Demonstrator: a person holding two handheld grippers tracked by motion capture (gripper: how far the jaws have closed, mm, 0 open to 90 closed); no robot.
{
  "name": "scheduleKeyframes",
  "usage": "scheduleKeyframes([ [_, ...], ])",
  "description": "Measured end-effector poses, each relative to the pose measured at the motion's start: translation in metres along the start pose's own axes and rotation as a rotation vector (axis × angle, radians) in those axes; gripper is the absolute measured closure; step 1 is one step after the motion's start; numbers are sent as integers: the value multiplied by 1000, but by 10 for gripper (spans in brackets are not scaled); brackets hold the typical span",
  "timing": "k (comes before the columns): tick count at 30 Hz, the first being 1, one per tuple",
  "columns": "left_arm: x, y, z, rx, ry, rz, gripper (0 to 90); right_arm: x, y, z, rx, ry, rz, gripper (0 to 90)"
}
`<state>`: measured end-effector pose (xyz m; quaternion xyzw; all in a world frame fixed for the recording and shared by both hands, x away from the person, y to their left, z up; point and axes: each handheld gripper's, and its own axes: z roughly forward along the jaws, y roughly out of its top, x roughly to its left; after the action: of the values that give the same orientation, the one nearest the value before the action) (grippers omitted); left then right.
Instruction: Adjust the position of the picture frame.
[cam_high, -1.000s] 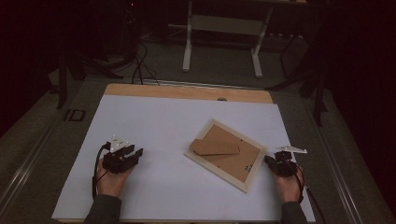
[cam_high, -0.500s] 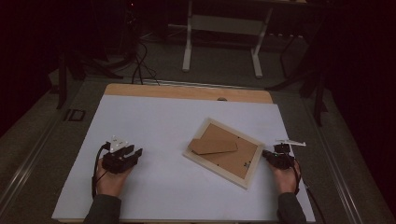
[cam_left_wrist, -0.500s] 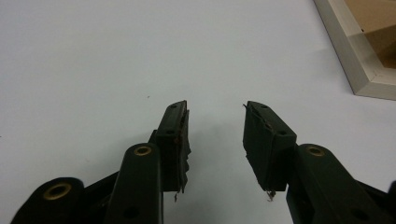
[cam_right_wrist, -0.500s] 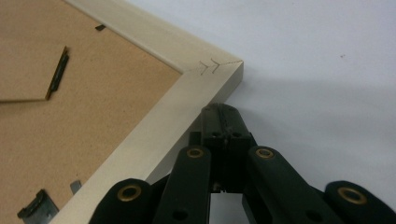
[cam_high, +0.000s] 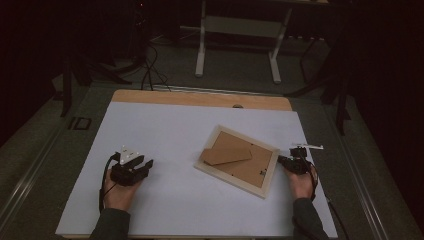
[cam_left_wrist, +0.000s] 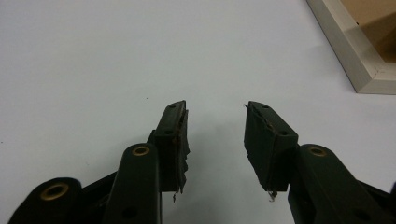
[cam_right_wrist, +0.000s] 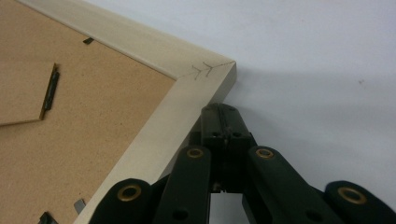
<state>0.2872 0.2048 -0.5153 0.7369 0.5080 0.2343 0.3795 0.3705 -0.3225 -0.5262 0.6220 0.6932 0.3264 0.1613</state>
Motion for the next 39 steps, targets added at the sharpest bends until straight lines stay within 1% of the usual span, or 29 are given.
scheduleKeyframes([
  [3, 0, 0, 0, 1, -1, 0, 599, 3, 4, 3, 5, -5, -7, 899],
  [4, -1, 0, 1, 8, 1, 12, 599, 3, 5, 4, 8, -3, -10, 899],
  [7, -3, 0, 3, 12, -4, 16, 601, 5, 7, 7, 12, -1, -9, 899],
  [9, -5, 1, 4, 17, -15, 29, 603, 8, 9, 9, 15, -1, -14, 899],
  [11, -6, 1, 4, 19, -22, 29, 609, 9, 10, 10, 17, 1, -16, 899],
  [13, -6, 1, 6, 21, -44, 19, 622, 13, 13, 13, 22, 1, -27, 899],
  [14, -6, 1, 7, 20, -54, 14, 627, 15, 14, 14, 28, 4, -24, 899],
  [16, -8, 2, 10, 19, -80, -1, 642, 17, 15, 16, 30, 17, -31, 899],
  [17, -8, 2, 10, 19, -80, -1, 650, 19, 16, 17, 32, 21, -37, 899],
  [18, -11, 2, 13, 21, -98, 0, 662, 21, 17, 18, 35, 23, -38, 899],
  [19, -14, 2, 15, 24, -101, 5, 676, 22, 17, 18, 37, 24, -40, 899],
  [22, -22, 3, 19, 46, -122, 44, 729, 27, 18, 20, 38, 34, -50, 899],
  [23, -22, 3, 19, 46, -122, 44, 732, 27, 18, 20, 38, 34, -50, 899],
  [24, -27, 2, 21, 58, -120, 60, 744, 31, 17, 20, 45, 44, -60, 899],
  [30, -32, 1, 26, 71, -131, 66, 841, 39, 15, 20, 58, 66, -90, 899],
  [31, -35, 1, 28, 83, -133, 84, 862, 40, 15, 20, 59, 69, -94, 899],
  [32, -35, 1, 28, 83, -133, 84, 884, 40, 15, 20, 59, 69, -94, 899],
  [33, -36, 0, 29, 90, -134, 96, 900, 42, 14, 20, 62, 76, -100, 899],
  [34, -37, 1, 29, 91, -144, 95, 900, 44, 14, 20, 64, 80, -100, 899],
  [39, -39, 1, 31, 89, -151, 88, 900, 50, 14, 21, 69, 92, -125, 899],
])
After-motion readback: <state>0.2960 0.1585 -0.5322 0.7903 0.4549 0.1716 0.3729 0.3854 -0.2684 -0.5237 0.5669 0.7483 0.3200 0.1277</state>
